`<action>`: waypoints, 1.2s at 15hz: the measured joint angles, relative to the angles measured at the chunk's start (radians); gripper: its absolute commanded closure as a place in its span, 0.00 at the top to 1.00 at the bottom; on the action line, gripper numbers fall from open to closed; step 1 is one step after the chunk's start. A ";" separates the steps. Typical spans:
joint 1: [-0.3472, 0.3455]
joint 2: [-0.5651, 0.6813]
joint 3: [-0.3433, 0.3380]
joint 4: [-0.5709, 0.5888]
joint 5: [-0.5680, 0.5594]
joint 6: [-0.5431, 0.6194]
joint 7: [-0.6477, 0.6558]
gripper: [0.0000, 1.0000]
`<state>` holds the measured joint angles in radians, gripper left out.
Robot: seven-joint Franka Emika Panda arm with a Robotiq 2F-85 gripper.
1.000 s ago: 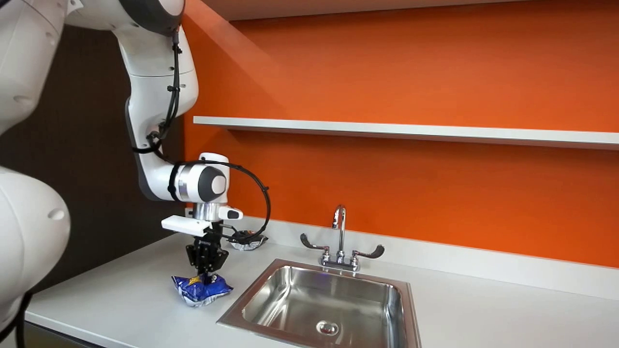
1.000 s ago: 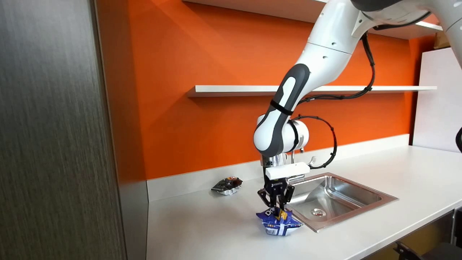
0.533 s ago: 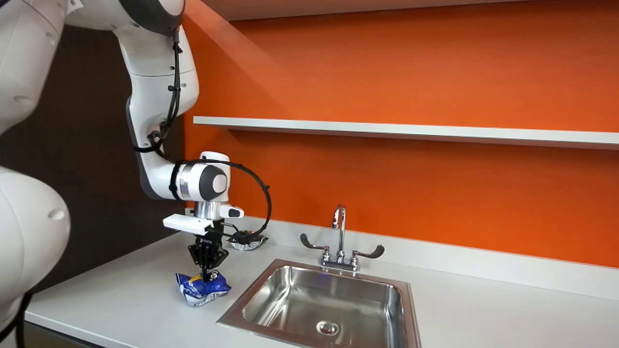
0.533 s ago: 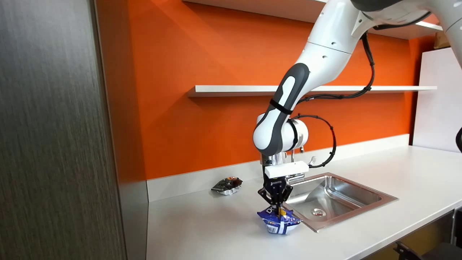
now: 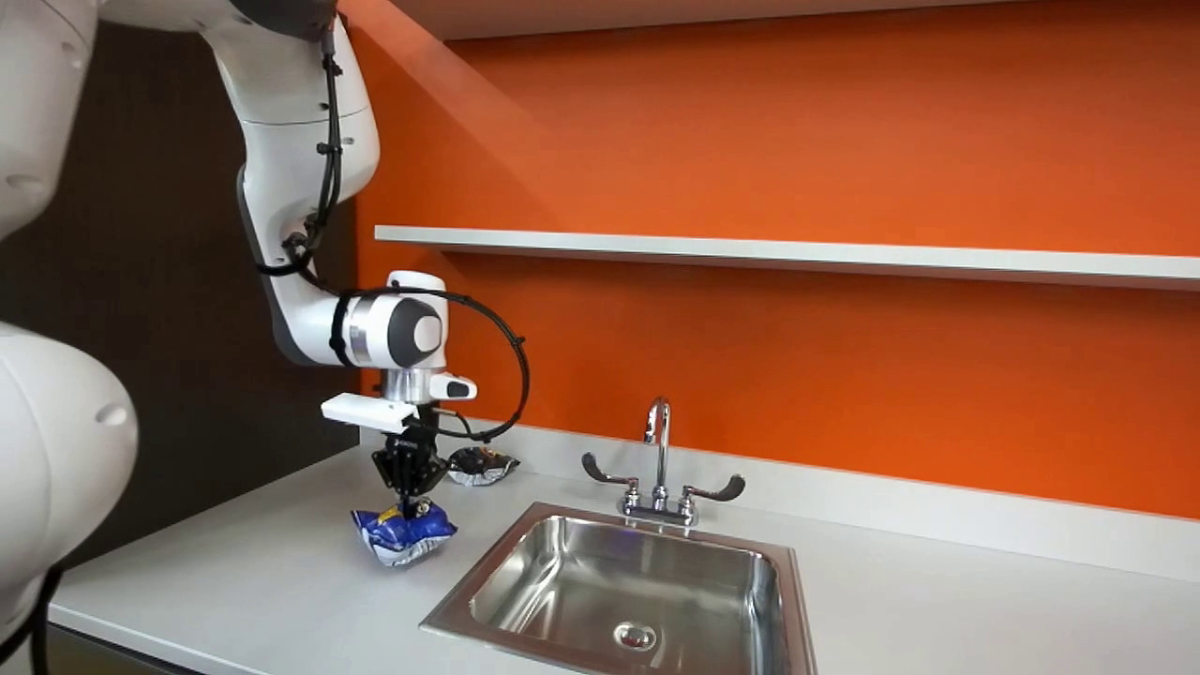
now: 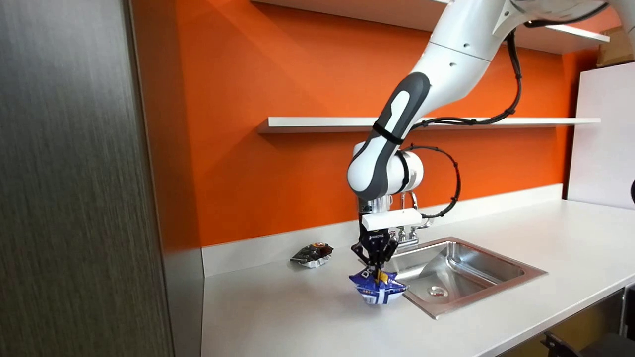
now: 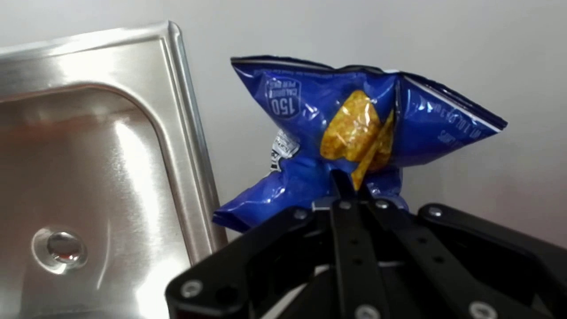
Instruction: Pick up the blue object from the counter and put it on the shelf
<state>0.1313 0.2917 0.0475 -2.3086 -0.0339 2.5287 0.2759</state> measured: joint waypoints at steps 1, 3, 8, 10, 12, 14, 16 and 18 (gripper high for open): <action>0.001 -0.024 -0.003 -0.003 -0.001 -0.001 0.000 0.00; 0.002 -0.079 -0.006 -0.021 -0.006 -0.003 0.001 0.00; 0.002 -0.251 -0.009 -0.119 -0.040 -0.036 0.019 0.00; 0.001 -0.334 -0.007 -0.168 -0.057 -0.063 0.024 0.00; 0.001 -0.430 0.002 -0.212 -0.073 -0.092 0.025 0.00; 0.001 -0.531 0.022 -0.240 -0.080 -0.124 0.026 0.00; 0.001 -0.640 0.054 -0.250 -0.080 -0.163 0.026 0.00; 0.001 -0.744 0.088 -0.250 -0.080 -0.199 0.026 0.00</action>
<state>0.1324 -0.4521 0.1355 -2.5584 -0.1141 2.3293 0.3014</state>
